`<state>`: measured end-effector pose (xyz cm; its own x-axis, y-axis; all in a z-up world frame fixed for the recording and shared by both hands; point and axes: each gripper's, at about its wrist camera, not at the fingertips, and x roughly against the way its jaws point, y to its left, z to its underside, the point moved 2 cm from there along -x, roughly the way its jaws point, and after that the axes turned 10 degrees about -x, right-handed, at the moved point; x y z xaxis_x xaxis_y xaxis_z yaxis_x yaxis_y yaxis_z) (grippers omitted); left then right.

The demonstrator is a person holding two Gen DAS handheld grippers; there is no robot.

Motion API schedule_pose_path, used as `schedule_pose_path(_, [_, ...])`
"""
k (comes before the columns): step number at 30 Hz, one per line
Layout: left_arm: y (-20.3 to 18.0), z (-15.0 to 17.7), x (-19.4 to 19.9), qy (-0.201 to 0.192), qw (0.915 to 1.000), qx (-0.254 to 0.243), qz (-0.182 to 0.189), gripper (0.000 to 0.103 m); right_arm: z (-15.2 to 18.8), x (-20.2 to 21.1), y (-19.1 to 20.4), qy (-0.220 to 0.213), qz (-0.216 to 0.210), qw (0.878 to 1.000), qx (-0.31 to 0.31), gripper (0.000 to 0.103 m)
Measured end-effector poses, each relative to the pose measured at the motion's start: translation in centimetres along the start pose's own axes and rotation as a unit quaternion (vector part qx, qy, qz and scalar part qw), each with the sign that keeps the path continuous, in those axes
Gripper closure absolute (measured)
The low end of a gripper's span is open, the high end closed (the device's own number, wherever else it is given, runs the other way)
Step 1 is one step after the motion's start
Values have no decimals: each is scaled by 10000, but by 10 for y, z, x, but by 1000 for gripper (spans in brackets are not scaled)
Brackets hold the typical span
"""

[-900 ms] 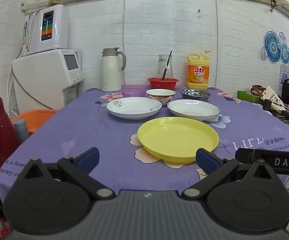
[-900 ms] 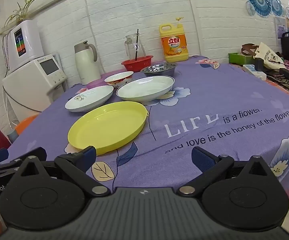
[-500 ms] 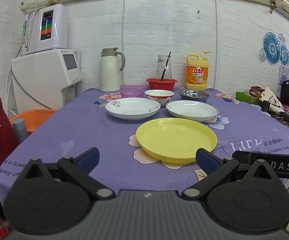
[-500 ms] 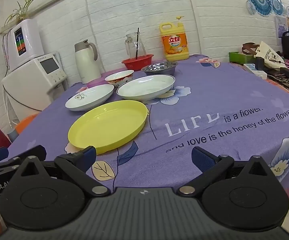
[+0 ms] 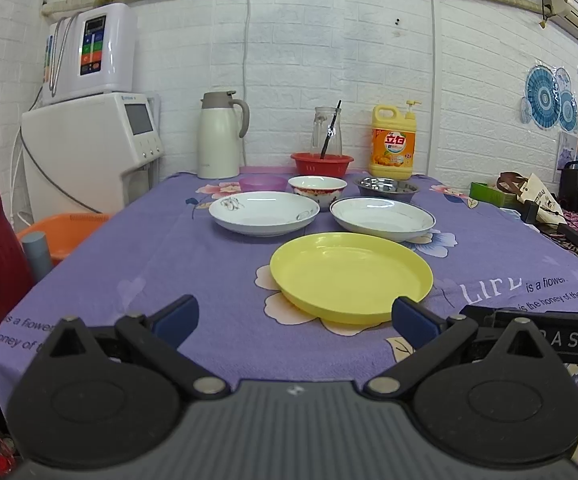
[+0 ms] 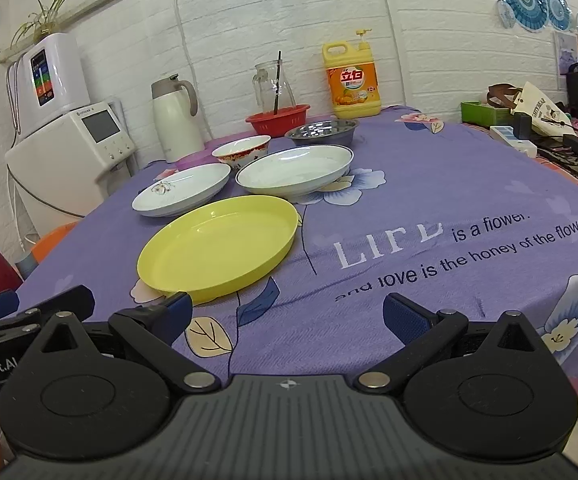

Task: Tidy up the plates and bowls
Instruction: 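Move the left gripper toward the rim of the yellow plastic plate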

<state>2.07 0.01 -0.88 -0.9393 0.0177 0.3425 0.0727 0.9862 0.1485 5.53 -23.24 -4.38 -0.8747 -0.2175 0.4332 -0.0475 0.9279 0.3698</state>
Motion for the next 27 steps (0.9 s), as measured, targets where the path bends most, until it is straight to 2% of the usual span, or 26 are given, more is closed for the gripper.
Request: schedule_pose_path(27, [3, 2, -2, 87, 9998, 118, 118, 0, 4, -4, 0, 74, 27, 10000, 31, 0])
